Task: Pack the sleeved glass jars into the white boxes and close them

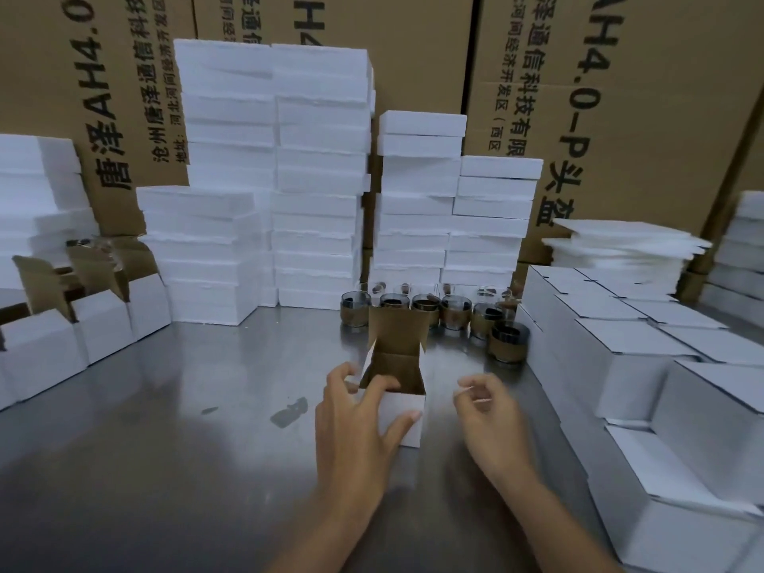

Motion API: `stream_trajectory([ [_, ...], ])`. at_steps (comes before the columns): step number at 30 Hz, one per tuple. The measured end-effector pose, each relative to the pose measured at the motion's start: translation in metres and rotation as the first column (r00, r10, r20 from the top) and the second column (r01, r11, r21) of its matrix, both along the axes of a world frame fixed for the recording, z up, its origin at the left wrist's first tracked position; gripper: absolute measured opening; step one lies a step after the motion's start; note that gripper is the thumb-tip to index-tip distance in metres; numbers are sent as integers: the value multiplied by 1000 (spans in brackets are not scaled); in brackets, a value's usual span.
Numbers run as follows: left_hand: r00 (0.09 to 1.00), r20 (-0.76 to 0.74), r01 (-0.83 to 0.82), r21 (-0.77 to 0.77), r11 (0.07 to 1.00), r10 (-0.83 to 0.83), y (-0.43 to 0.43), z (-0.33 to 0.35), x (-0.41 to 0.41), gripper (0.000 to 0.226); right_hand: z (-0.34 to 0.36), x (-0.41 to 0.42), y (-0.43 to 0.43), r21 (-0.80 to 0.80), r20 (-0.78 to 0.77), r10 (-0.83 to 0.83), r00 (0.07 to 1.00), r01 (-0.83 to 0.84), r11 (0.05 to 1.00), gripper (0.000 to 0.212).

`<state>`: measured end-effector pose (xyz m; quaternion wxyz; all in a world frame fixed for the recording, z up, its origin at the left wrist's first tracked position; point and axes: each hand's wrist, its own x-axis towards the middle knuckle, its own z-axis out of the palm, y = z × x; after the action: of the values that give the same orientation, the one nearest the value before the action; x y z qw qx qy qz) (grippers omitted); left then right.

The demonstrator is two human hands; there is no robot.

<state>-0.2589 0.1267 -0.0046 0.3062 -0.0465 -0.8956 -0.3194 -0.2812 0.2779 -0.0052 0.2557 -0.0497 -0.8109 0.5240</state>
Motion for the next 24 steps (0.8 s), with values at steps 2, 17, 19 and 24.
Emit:
stream_trajectory([
  [2, 1000, -11, 12, -15, 1000, -12, 0, -2, -2, 42, 8, -24, 6, 30, 109, -34, 993, 30, 999, 17],
  [17, 994, -110, 1, -9, 1000, -2, 3, -7, -20, 57, 18, -134, 59, 300, 365, -373, 853, 271, 915, 53],
  [19, 994, -112, 7, 44, 999, -2, 3, -10, -19, 52, 16, -132, 54, 309, 343, -418, 842, 319, 896, 40],
  [24, 992, -123, 1, 135, 991, 16, 2, -11, -16, 39, 13, -113, 38, 263, 241, -453, 858, 392, 882, 24],
])
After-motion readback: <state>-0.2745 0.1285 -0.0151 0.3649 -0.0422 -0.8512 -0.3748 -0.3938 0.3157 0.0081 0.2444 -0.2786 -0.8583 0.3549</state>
